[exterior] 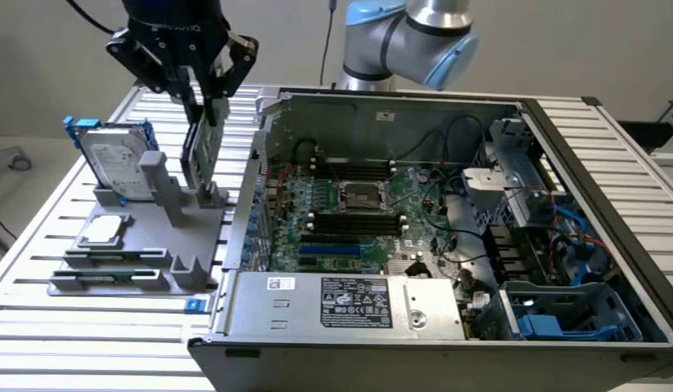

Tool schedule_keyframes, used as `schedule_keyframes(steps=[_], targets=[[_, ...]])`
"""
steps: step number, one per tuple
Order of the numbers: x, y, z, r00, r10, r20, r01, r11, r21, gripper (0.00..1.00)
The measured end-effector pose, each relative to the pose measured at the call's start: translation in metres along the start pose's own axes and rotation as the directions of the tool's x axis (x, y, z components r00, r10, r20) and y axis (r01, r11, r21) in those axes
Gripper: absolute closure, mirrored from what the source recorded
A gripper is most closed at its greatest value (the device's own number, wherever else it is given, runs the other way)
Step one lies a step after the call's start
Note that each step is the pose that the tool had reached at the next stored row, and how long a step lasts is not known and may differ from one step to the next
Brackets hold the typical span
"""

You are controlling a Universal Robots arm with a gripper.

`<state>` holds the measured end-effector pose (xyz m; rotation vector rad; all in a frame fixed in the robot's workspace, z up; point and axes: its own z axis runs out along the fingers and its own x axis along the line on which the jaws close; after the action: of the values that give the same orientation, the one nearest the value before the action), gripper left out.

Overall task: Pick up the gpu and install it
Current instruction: 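Pick up the gpu and move the gpu toward the slot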

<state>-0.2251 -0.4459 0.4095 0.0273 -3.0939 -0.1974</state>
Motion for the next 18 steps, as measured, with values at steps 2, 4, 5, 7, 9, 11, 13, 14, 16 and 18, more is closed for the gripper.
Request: schedule_keyframes(steps=[2, 4, 5, 7, 9, 11, 13, 14, 16, 18], targets=[[-0.009, -0.0006, -0.0041, 1.0, 0.0, 0.0001, 0.0, 1.0, -0.0038, 0.74], [-0.018, -0.0015, -0.0067, 1.0, 0.0, 0.0002, 0.0, 1.0, -0.0074, 0.74], [-0.022, -0.0019, -0.0076, 1.0, 0.0, -0.0002, 0.0, 1.0, -0.0088, 0.74], [-0.032, -0.0027, -0.0089, 1.0, 0.0, -0.0009, 0.0, 0.9999, -0.0117, 0.74], [-0.041, -0.0037, -0.0096, 1.0, 0.0, -0.0015, 0.0, 0.9999, -0.0138, 0.74], [-0.05, -0.0051, -0.0101, 1.0, 0.0, -0.0016, 0.0, 0.9999, -0.0151, 0.74], [-0.059, -0.0067, -0.0107, 1.0, 0.0, -0.0016, 0.0, 0.9999, -0.0163, 0.74], [-0.063, -0.0075, -0.011, 1.0, 0.0, -0.0016, 0.0, 0.9999, -0.0169, 0.74], [-0.072, -0.0092, -0.0115, 1.0, -0.001, -0.0016, 0.001, 0.9998, -0.0181, 0.74], [-0.081, -0.0101, -0.012, 1.0, -0.001, -0.0016, 0.0, 0.9998, -0.0188, 0.74]])
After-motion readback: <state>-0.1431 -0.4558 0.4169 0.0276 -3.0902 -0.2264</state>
